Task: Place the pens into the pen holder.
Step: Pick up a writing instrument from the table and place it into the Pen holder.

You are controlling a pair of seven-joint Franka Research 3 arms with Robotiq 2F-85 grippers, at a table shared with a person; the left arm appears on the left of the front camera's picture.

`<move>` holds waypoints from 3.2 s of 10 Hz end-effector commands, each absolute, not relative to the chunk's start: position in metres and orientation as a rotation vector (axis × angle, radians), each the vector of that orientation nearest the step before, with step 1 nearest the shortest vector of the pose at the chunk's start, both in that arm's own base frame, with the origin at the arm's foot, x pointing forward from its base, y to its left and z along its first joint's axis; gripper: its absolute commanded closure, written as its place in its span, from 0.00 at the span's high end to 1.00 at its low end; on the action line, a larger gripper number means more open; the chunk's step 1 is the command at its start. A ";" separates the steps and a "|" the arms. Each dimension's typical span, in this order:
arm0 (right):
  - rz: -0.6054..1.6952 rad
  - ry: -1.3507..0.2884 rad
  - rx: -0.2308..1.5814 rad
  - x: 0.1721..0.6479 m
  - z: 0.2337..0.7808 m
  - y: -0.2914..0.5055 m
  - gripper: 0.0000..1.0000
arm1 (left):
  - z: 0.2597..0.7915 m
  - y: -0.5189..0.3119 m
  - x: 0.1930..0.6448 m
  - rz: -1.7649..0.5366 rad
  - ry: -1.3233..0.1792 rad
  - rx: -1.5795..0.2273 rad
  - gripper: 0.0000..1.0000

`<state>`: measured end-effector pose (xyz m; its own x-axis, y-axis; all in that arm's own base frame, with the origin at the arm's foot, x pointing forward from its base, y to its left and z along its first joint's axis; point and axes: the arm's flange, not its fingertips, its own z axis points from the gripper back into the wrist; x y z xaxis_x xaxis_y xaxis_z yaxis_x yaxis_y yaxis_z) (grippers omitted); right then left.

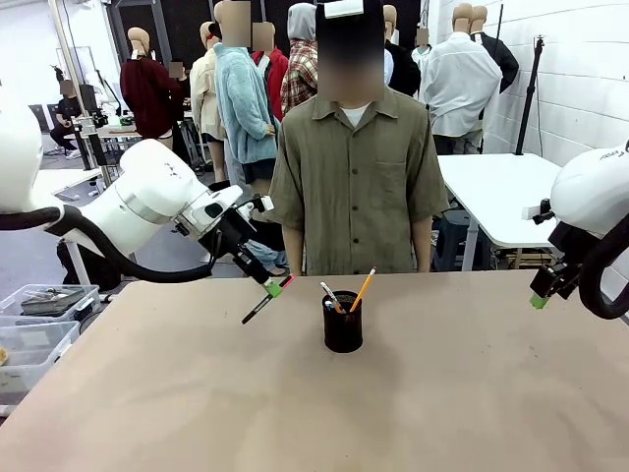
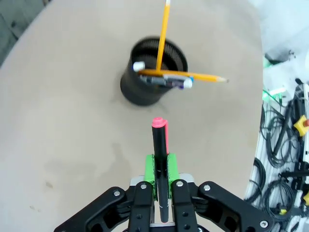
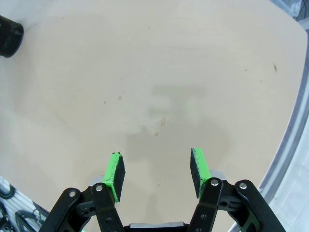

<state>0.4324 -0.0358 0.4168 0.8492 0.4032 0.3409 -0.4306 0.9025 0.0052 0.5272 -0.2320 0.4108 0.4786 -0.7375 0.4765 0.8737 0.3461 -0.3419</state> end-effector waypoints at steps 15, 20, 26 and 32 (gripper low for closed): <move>0.440 -0.348 0.056 0.430 0.413 -0.035 0.69 | 0.427 -0.312 0.551 -1.364 -0.734 -1.015 0.00; 0.440 -0.348 0.056 0.430 0.413 -0.035 0.69 | 0.410 -0.329 0.567 -1.370 -0.590 -0.914 0.00; 0.440 -0.348 0.056 0.430 0.413 -0.035 0.69 | 0.395 -0.336 0.561 -1.386 -0.788 -0.980 0.00; 0.440 -0.348 0.056 0.430 0.413 -0.035 0.69 | 0.374 -0.342 0.572 -1.380 -0.779 -1.000 0.00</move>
<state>0.4325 -0.0357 0.4168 0.8490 0.4033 0.3413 -0.4308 0.9024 0.0052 0.5696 -0.3392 0.3771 0.0885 -0.4396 0.8938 0.9888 -0.0697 -0.1322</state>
